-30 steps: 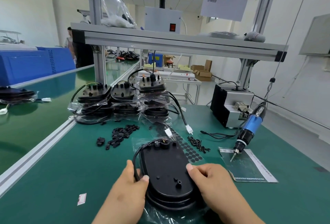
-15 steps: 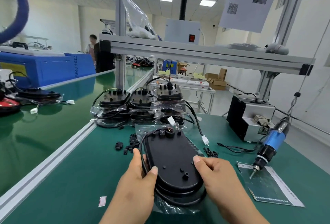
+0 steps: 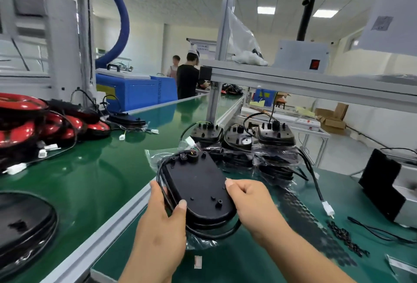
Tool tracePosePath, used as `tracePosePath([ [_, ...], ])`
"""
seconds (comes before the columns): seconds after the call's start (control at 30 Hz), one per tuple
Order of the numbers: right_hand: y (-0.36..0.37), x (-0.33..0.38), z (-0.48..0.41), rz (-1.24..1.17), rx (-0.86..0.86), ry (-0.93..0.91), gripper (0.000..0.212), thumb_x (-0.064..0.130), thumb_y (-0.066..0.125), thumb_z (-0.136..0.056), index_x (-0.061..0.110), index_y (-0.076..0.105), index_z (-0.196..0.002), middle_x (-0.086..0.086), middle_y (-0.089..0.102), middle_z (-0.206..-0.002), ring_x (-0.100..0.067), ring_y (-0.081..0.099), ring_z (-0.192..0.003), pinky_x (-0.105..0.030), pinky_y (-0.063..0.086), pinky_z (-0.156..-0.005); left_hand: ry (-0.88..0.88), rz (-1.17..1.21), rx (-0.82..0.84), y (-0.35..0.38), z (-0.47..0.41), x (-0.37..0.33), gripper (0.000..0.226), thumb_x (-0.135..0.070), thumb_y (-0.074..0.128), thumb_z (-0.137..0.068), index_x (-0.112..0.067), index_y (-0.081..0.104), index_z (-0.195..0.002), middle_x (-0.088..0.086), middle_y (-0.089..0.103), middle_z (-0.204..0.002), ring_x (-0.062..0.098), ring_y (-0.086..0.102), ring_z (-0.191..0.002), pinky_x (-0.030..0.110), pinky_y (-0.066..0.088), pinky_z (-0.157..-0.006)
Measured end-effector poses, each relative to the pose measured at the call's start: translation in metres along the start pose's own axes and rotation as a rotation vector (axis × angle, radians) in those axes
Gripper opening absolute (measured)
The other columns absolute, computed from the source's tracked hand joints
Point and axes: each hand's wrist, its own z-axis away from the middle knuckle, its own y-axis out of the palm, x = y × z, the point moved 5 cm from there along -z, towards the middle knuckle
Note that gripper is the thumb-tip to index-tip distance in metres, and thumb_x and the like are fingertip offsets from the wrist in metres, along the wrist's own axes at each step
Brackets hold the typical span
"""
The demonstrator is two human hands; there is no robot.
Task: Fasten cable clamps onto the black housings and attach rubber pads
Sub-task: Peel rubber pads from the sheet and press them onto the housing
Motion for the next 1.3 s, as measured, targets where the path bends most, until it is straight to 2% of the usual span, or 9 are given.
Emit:
tracePosePath([
  [0.13, 0.051, 0.012, -0.025, -0.051, 0.125, -0.013, 0.052, 0.032, 0.046, -0.099, -0.020, 0.045, -0.093, -0.039, 0.052, -0.110, -0.017, 0.037, -0.079, -0.065, 0.036, -0.092, 0.003, -0.011, -0.176, -0.040, -0.011, -0.001, 0.077, -0.021, 0.053, -0.096, -0.038, 0.000, -0.149, -0.035, 0.044, -0.110, -0.007, 0.048, -0.095, 0.026, 0.037, -0.091],
  [0.23, 0.090, 0.014, -0.046, -0.101, 0.209, -0.041, 0.055, 0.033, 0.048, -0.096, -0.021, 0.047, -0.087, -0.024, 0.067, -0.086, -0.017, 0.035, -0.077, -0.044, 0.015, -0.086, -0.014, -0.025, -0.285, -0.067, -0.017, -0.002, 0.077, -0.020, 0.052, -0.096, -0.037, -0.001, -0.150, -0.041, 0.049, -0.077, -0.012, 0.052, -0.073, 0.025, 0.043, -0.075],
  [0.3, 0.115, 0.021, -0.057, -0.109, 0.251, -0.046, 0.054, 0.031, 0.048, -0.097, -0.023, 0.047, -0.090, -0.030, 0.066, -0.099, -0.016, 0.035, -0.082, -0.035, 0.045, -0.078, -0.026, -0.016, -0.353, -0.083, -0.022, -0.005, 0.078, -0.021, 0.051, -0.096, -0.038, -0.003, -0.149, -0.036, 0.051, -0.102, 0.002, 0.056, -0.096, 0.036, 0.047, -0.090],
  [0.33, 0.128, 0.025, -0.062, -0.106, 0.272, -0.039, 0.052, 0.030, 0.048, -0.098, -0.022, 0.049, -0.092, -0.037, 0.059, -0.109, -0.015, 0.035, -0.087, -0.063, 0.041, -0.095, -0.034, -0.024, -0.386, -0.091, -0.025, -0.007, 0.078, -0.022, 0.050, -0.097, -0.039, -0.004, -0.149, -0.028, 0.050, -0.111, 0.008, 0.054, -0.102, 0.040, 0.044, -0.097],
  [0.4, 0.153, 0.033, -0.070, -0.105, 0.321, -0.043, 0.050, 0.030, 0.048, -0.098, -0.019, 0.053, -0.104, -0.037, 0.050, -0.118, -0.044, 0.029, -0.115, -0.066, 0.038, -0.095, -0.034, -0.054, -0.454, -0.104, -0.029, -0.010, 0.078, -0.023, 0.050, -0.096, -0.039, -0.005, -0.149, -0.021, 0.049, -0.111, 0.014, 0.054, -0.103, 0.043, 0.043, -0.099],
  [0.5, 0.186, 0.040, -0.085, -0.121, 0.384, -0.058, 0.051, 0.029, 0.049, -0.098, -0.021, 0.046, -0.107, -0.039, 0.048, -0.119, -0.034, 0.062, -0.105, -0.063, 0.042, -0.095, -0.028, -0.116, -0.554, -0.121, -0.037, -0.011, 0.078, -0.020, 0.049, -0.096, -0.033, -0.006, -0.150, -0.002, 0.050, -0.129, 0.024, 0.048, -0.114, 0.036, 0.039, -0.099],
  [0.6, 0.213, 0.044, -0.099, -0.159, 0.457, -0.041, 0.050, 0.028, 0.050, -0.099, -0.023, 0.051, -0.100, -0.041, 0.054, -0.112, -0.020, 0.052, -0.081, -0.055, 0.048, -0.093, -0.052, -0.109, -0.616, -0.131, -0.047, -0.008, 0.077, -0.017, 0.047, -0.096, -0.028, -0.006, -0.151, 0.005, 0.047, -0.140, 0.019, 0.042, -0.103, 0.030, 0.033, -0.089],
  [1.07, 0.262, 0.023, -0.124, -0.228, 0.600, 0.019, 0.033, 0.016, 0.047, -0.101, -0.009, 0.069, -0.102, -0.031, 0.068, -0.103, -0.029, 0.064, -0.087, -0.048, 0.051, -0.090, -0.152, -0.055, -0.619, -0.135, -0.079, 0.017, 0.083, -0.023, 0.045, -0.098, -0.012, -0.020, -0.147, 0.015, 0.021, -0.154, 0.030, 0.031, -0.137, 0.046, 0.031, -0.112],
  [1.3, 0.269, 0.017, -0.126, -0.153, 0.587, -0.012, 0.041, 0.021, 0.048, -0.100, -0.013, 0.064, -0.083, -0.019, 0.065, -0.081, -0.024, 0.057, -0.073, -0.035, 0.047, -0.071, -0.173, -0.058, -0.633, -0.132, -0.077, 0.014, 0.088, -0.024, 0.049, -0.097, -0.010, -0.022, -0.147, 0.008, 0.013, -0.159, 0.026, 0.030, -0.136, 0.028, 0.027, -0.100],
])
